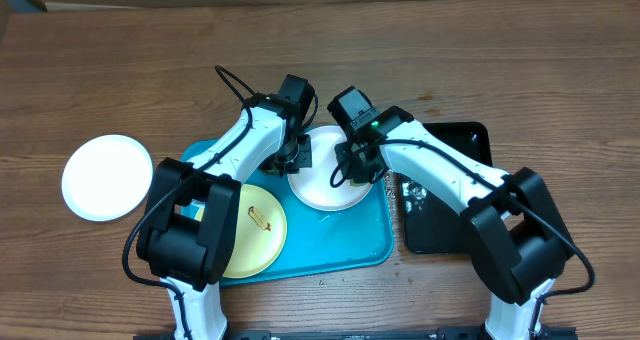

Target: Clean dirty plates on tray and stack at the side

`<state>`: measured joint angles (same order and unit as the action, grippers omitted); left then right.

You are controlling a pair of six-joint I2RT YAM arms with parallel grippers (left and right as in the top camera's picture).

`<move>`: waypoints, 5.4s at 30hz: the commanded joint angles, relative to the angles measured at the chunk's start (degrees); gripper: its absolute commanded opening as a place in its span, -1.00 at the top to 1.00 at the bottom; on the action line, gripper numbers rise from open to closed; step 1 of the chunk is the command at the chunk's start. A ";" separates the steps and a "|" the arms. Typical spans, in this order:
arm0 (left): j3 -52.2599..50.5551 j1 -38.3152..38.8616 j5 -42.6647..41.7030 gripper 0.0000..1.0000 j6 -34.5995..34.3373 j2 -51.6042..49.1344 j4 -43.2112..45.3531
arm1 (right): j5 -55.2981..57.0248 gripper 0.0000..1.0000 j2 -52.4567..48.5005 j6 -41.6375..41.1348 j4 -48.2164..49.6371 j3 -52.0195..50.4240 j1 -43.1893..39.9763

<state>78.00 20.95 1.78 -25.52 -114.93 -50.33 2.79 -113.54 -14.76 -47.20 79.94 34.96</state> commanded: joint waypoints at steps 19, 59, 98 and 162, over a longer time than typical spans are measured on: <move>-1.03 -0.76 2.69 0.92 -1.46 -1.20 -0.85 | 3.19 0.92 -3.39 -5.05 0.44 1.03 -0.37; -1.03 -0.79 2.71 0.92 -1.25 -1.20 -0.83 | -23.71 0.92 -2.16 -4.33 -1.86 8.48 -5.11; -1.03 -0.76 2.67 0.91 -1.27 -1.20 -0.61 | -16.33 0.90 -2.56 -0.22 19.15 -10.78 -9.20; -1.03 -0.76 2.69 0.92 -1.25 -1.20 -0.74 | -38.80 0.92 7.96 -2.01 3.08 -0.85 -18.25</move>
<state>78.04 20.95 1.78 -25.50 -114.93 -50.57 -38.17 -105.91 -13.43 -43.83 78.37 18.20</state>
